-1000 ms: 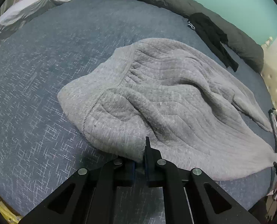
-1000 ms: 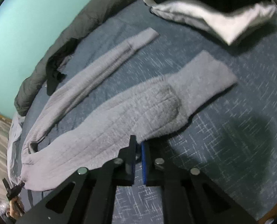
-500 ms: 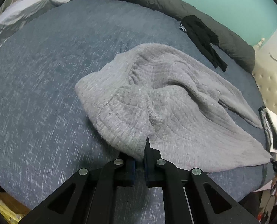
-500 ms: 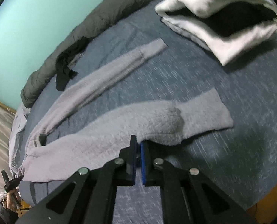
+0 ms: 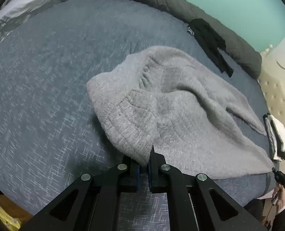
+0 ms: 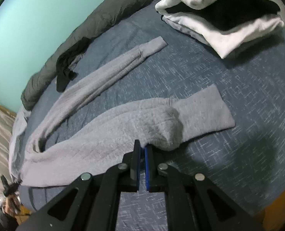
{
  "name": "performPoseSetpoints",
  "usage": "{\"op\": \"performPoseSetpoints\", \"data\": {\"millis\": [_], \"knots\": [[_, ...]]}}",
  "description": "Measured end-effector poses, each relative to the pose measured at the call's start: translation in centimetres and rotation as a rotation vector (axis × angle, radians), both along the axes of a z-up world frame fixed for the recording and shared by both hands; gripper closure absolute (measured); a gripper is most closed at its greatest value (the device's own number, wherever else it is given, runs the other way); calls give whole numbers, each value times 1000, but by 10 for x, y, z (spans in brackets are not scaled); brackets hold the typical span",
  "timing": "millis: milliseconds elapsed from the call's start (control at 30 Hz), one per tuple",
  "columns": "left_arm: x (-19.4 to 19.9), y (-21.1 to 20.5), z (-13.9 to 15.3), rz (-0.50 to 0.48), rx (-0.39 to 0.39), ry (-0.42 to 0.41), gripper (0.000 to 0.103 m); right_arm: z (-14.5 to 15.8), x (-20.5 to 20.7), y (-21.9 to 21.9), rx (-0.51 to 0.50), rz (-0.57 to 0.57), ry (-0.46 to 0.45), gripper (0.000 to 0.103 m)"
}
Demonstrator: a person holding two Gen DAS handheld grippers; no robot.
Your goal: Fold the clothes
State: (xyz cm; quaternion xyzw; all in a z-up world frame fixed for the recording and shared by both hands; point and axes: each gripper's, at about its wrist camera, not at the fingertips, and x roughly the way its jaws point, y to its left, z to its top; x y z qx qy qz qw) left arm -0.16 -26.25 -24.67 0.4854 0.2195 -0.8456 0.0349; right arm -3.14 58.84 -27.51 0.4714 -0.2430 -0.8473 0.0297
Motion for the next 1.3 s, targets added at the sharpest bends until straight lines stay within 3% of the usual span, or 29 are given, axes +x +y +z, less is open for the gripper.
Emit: {"op": "performPoseSetpoints", "data": {"millis": [167, 233, 300, 367, 467, 533, 733, 833, 867, 967, 1000, 1300], "knots": [[4, -4, -16, 11, 9, -37, 98, -36, 5, -6, 3, 31, -108, 99], [6, -6, -24, 14, 15, -53, 98, -38, 9, -1, -34, 22, -89, 96], [7, -7, -28, 16, 19, -64, 97, -33, 14, 10, -57, 4, -77, 87], [7, -7, -29, 15, 14, -68, 97, -21, 15, 20, -48, -12, -51, 71], [5, -5, -28, 14, 5, -68, 97, 1, 18, 41, 3, -75, 23, 64], [4, -4, -27, 16, -1, -69, 97, -6, 12, 50, 8, -114, 3, 56], [1, -3, -26, 22, -14, -76, 97, -28, -5, 78, 23, -232, -58, 54], [-2, -2, -27, 25, -20, -81, 97, -32, -4, 83, -12, -270, -11, 54], [-3, -1, -27, 26, -23, -82, 97, -32, -4, 83, -12, -269, 0, 55], [-5, 1, -29, 29, -33, -88, 97, -33, -5, 82, 24, -261, 13, 90], [-6, 2, -29, 29, -36, -89, 97, -31, -3, 84, 31, -266, 24, 95], [-6, 2, -32, 32, -32, -96, 97, -9, -6, 91, 141, -275, 89, 100]]}}
